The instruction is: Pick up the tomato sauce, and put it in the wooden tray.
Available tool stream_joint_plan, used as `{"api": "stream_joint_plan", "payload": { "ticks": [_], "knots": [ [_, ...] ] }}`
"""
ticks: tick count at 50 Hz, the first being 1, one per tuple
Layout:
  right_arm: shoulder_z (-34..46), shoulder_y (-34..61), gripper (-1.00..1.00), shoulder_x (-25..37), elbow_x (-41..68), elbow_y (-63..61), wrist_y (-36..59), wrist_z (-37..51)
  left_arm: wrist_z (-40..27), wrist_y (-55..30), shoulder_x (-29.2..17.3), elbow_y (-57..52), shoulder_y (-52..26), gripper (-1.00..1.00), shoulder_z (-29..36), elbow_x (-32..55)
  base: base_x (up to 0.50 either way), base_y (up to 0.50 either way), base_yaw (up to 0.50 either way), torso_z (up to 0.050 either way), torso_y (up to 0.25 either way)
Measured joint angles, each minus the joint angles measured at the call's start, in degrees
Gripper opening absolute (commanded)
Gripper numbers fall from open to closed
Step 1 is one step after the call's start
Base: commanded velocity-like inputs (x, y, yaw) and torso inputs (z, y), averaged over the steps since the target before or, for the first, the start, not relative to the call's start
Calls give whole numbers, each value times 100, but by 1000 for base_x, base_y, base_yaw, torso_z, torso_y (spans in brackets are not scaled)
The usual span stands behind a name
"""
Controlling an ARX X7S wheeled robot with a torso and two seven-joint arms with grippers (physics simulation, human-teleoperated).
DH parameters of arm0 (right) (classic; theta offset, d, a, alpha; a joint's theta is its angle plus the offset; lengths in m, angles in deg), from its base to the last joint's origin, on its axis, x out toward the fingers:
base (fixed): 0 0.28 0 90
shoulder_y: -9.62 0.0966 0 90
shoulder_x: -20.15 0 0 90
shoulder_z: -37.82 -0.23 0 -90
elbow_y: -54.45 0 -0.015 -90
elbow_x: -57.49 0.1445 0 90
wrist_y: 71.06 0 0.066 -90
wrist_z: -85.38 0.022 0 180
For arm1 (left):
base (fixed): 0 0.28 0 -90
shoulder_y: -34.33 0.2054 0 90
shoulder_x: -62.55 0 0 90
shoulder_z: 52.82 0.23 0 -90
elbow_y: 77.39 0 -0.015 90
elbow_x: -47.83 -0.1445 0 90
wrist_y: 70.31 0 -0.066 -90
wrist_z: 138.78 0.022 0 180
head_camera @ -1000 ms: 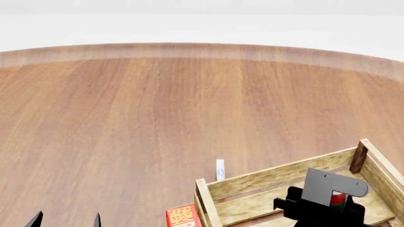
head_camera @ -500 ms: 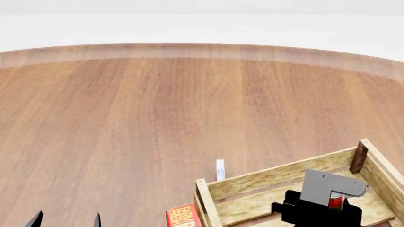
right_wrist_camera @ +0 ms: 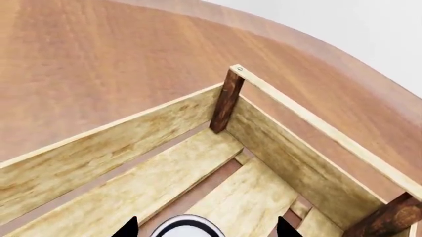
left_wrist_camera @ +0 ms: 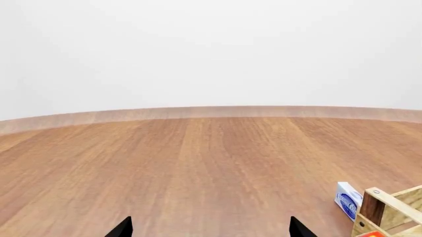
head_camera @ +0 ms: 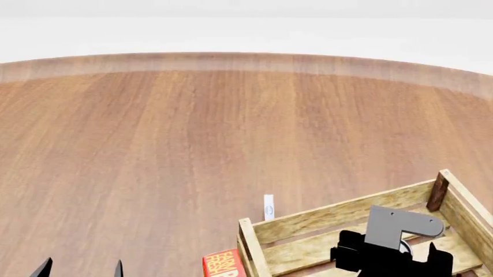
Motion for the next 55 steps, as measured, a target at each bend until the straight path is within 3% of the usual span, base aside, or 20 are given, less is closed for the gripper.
{"api": "stream_joint_plan", "payload": {
  "ticks": [35,55],
  "knots": [
    [97,-19,100,1,-78,-1,-138,-14,-26,13,-22,4,-11,100,34,22,0,0,0,0,0],
    [189,-81,100,-1,-78,-1,-681,-15,-42,19,-34,6,-18,100,53,33,0,0,0,0,0]
  ]
}}
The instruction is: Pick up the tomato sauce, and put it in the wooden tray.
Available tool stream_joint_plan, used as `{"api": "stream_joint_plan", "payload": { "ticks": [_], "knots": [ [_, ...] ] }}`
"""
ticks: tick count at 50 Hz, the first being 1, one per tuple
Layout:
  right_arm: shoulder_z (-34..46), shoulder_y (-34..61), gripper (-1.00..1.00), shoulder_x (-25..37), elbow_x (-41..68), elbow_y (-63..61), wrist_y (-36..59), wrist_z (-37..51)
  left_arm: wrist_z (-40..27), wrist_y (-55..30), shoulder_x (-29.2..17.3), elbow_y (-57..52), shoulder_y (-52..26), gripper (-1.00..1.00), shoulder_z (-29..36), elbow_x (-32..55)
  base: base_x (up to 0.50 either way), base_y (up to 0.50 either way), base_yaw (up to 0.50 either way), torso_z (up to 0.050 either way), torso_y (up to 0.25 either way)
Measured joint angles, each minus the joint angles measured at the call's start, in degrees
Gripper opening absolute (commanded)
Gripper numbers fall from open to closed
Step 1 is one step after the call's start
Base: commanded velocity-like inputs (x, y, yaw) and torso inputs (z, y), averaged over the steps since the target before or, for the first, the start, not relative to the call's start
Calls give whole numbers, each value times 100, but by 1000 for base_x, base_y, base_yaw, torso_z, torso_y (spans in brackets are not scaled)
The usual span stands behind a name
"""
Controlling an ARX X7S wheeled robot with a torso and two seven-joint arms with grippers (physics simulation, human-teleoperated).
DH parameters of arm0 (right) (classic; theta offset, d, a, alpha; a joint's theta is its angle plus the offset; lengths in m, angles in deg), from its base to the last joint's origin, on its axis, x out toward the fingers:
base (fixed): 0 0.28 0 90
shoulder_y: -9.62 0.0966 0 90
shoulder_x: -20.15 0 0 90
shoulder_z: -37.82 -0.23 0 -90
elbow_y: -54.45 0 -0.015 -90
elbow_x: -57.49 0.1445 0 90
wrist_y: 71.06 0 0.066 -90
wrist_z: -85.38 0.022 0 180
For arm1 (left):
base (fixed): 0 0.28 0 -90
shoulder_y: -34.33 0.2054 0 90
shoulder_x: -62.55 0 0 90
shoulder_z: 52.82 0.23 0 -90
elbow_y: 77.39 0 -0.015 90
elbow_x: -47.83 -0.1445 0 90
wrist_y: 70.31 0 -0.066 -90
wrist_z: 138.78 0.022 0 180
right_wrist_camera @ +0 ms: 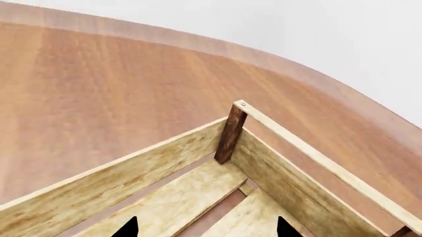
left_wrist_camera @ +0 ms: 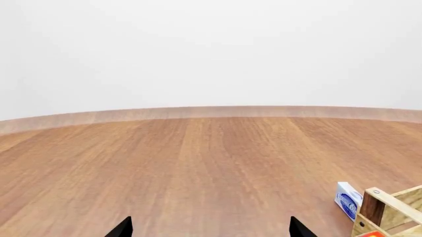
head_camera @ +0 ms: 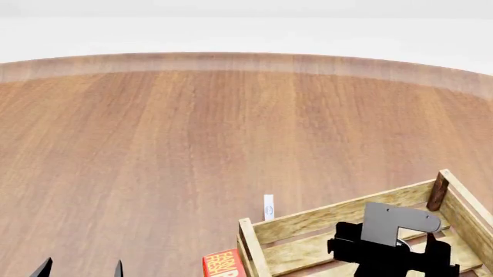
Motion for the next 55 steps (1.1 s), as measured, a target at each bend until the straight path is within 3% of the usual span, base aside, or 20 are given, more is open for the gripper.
{"api": "stream_joint_plan", "payload": {
  "ticks": [15,39,55],
  "knots": [
    [117,-50,100,-30,-39,-142,-633,-34,-25,-11,-7,-17,0,100,17,4,0,0,0,0,0],
    [259,-1952,100,212,58,-5265,1289,-237,-41,-7,-15,9,-24,100,38,15,0,0,0,0,0],
    [372,-2822,100,421,155,-7630,2156,-359,-61,-14,-31,-12,-21,100,52,23,0,0,0,0,0]
  ]
}}
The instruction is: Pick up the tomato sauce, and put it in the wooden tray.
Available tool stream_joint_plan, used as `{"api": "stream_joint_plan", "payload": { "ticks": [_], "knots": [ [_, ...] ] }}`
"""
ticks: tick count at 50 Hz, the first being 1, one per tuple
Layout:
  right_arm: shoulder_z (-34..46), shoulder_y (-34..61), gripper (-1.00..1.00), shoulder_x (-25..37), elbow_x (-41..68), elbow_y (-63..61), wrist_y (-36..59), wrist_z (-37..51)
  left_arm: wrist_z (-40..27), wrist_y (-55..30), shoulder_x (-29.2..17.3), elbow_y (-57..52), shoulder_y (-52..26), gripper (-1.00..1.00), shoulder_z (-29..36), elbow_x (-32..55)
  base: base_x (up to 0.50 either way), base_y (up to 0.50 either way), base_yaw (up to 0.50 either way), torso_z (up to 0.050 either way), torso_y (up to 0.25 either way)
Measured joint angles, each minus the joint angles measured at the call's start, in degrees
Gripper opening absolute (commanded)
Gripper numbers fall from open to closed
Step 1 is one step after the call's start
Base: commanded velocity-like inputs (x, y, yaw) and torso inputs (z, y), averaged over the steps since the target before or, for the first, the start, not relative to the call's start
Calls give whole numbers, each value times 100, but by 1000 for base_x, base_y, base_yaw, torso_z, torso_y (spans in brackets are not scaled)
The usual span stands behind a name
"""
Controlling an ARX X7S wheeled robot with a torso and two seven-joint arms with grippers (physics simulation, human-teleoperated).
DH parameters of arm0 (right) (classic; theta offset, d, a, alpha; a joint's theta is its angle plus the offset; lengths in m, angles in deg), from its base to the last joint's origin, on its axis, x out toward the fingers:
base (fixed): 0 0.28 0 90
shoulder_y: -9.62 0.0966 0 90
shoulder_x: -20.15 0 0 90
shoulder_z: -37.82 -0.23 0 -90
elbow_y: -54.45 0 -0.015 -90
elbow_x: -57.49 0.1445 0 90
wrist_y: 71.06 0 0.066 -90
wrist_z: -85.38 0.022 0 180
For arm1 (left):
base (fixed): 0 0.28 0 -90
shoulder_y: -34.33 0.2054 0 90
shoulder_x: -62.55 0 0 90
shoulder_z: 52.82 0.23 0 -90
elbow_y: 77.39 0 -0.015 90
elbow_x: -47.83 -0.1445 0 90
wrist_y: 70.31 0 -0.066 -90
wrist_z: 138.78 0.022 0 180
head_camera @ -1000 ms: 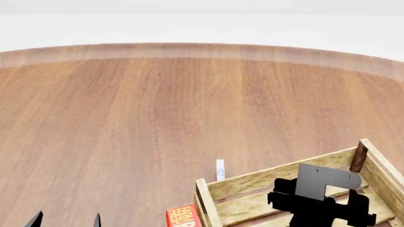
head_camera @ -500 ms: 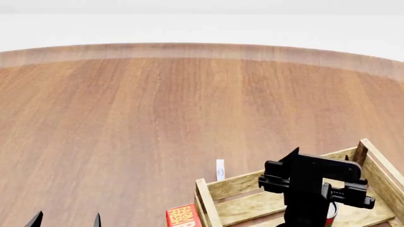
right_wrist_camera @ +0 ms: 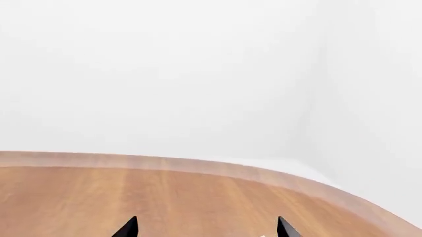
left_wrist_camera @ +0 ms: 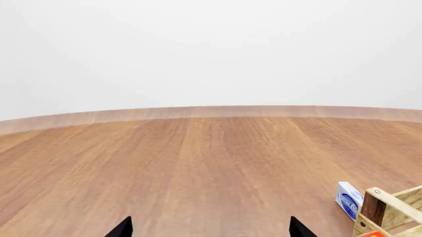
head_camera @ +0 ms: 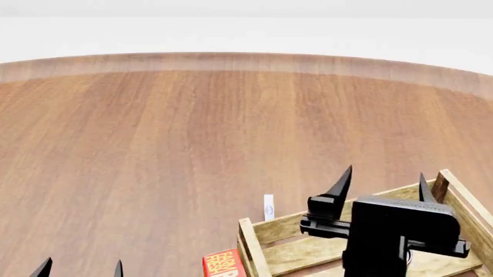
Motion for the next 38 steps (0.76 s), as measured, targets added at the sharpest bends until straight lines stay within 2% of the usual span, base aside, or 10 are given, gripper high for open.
{"api": "stream_joint_plan", "payload": {
  "ticks": [38],
  "knots": [
    [329,-1314,100,385,-40,-3138,496,30,-41,-5,-26,-31,-2,100,38,11,0,0,0,0,0]
  ]
}}
